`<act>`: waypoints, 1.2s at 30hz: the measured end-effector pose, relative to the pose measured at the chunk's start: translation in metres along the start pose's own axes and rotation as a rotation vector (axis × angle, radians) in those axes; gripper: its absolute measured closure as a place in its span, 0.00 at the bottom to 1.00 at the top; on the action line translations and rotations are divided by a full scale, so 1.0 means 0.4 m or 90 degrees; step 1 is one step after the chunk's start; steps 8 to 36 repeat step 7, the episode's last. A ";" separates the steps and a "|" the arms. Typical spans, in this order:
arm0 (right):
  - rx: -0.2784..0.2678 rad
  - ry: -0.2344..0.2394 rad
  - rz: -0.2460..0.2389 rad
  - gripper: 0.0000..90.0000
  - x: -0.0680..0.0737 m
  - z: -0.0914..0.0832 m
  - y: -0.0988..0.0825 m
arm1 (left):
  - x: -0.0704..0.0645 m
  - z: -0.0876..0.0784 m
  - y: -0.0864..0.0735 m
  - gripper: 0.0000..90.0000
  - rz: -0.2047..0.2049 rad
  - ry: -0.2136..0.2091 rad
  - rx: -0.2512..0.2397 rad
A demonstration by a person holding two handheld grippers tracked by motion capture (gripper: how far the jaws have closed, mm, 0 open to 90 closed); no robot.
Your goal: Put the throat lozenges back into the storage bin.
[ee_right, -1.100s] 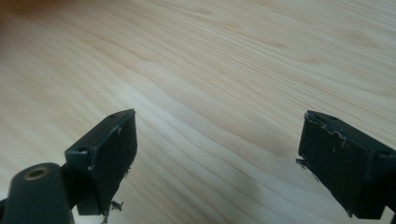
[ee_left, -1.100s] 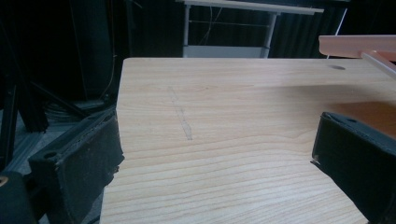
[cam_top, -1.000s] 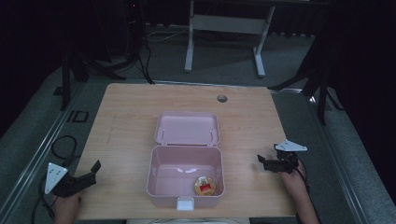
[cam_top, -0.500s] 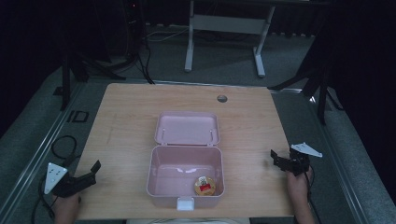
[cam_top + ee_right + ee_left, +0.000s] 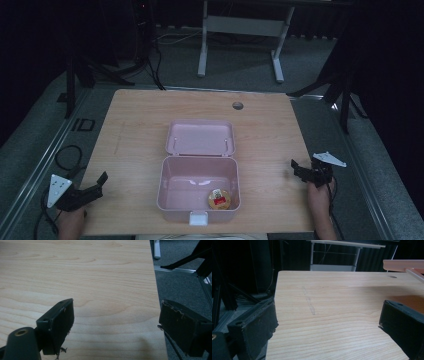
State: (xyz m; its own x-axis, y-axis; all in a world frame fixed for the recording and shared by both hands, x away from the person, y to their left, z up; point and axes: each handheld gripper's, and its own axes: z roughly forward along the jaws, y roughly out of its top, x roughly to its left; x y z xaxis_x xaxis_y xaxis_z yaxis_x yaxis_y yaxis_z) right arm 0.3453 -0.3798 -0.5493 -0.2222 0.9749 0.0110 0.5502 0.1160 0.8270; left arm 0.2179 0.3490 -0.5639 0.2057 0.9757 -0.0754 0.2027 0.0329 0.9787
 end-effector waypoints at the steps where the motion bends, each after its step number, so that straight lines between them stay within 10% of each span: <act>1: 0.000 0.000 0.000 0.14 0.000 0.000 0.000 | 0.000 0.000 0.000 0.02 0.000 0.000 0.000; 36: 0.003 -0.002 0.002 0.14 -0.001 0.002 0.001 | 0.002 0.000 0.000 0.02 -0.003 -0.002 0.001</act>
